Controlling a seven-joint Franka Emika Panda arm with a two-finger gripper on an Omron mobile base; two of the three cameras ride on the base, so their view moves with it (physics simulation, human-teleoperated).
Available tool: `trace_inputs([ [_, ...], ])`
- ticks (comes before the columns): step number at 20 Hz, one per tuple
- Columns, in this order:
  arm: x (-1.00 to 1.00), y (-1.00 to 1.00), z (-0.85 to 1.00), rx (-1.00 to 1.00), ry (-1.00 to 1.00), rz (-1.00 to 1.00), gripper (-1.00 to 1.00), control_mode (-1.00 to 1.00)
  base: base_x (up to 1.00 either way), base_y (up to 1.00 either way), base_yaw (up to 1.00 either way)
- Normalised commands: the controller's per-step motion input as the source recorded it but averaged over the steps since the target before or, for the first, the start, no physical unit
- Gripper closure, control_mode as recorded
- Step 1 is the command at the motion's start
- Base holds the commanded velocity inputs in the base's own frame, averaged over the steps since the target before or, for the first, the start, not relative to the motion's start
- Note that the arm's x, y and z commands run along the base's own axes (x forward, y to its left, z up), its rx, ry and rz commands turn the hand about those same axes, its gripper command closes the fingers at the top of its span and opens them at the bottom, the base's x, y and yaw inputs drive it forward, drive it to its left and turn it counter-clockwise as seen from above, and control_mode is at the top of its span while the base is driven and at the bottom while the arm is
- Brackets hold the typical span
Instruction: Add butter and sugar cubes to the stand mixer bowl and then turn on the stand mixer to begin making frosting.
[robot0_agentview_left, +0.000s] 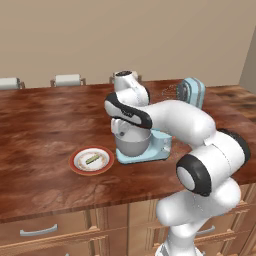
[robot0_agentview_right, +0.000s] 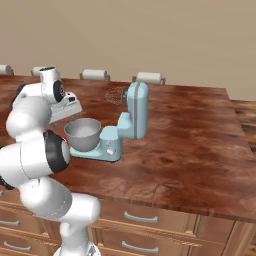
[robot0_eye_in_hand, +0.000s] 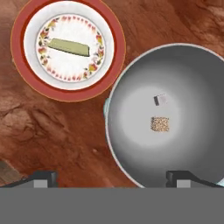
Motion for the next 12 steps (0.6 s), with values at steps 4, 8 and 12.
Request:
trace_inputs([
  [4,-0.71,0.54,0.11,0.0,0.0,0.01,-1.0,-1.0,0.0,0.0,0.0],
  [8,-0.56,0.58,0.03,0.0,0.0,-0.07,-1.0,-1.0,0.0,0.0,0.0],
  [12,-0.19,0.67,-0.01,0.03,0.02,-0.41,-1.0,-1.0,0.0,0.0,0.0],
])
